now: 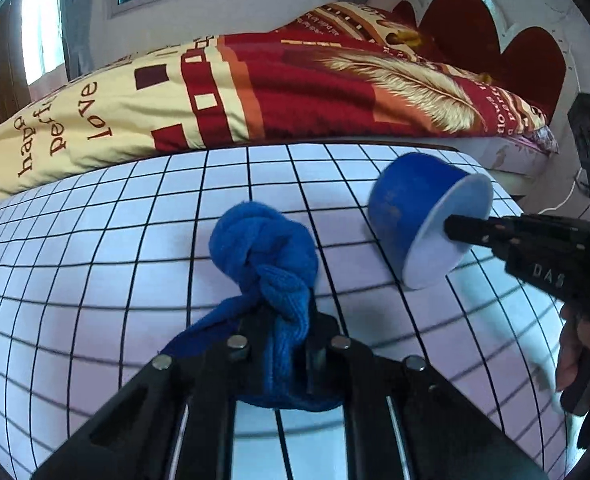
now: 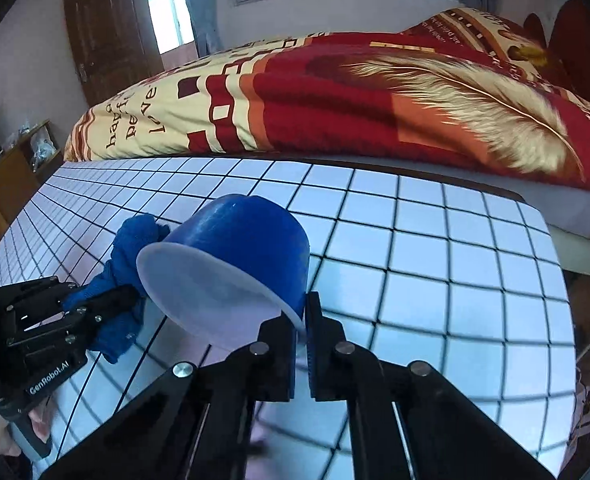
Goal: Collect trash
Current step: 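Carry the blue cloth and blue cup with both tools over the black bucket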
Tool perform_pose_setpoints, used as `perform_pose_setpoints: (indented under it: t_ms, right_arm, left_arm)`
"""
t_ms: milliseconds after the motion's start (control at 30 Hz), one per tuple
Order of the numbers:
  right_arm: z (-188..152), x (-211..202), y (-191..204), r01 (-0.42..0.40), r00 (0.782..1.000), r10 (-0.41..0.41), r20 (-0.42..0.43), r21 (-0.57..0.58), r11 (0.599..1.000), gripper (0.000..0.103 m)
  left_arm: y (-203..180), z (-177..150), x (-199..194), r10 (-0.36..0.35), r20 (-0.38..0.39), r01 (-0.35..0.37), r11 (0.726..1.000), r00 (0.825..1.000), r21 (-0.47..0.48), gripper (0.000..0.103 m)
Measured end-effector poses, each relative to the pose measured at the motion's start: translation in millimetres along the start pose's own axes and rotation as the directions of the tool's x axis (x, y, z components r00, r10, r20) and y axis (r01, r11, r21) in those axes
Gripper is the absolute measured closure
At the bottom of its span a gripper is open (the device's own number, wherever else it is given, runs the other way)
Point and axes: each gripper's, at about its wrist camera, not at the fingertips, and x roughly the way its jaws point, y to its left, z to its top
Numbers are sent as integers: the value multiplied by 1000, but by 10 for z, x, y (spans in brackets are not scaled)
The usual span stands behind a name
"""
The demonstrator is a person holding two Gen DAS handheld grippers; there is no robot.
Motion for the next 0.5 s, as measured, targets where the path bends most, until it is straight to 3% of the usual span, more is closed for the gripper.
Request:
perform_pose_setpoints:
  t_ms: [500]
  right_arm:
    - [-730, -1607, -99, 57, 991, -63, 114, 58, 997, 99]
  left_arm:
    - [-637, -472, -1070, -68, 92, 63, 997, 993, 53, 92]
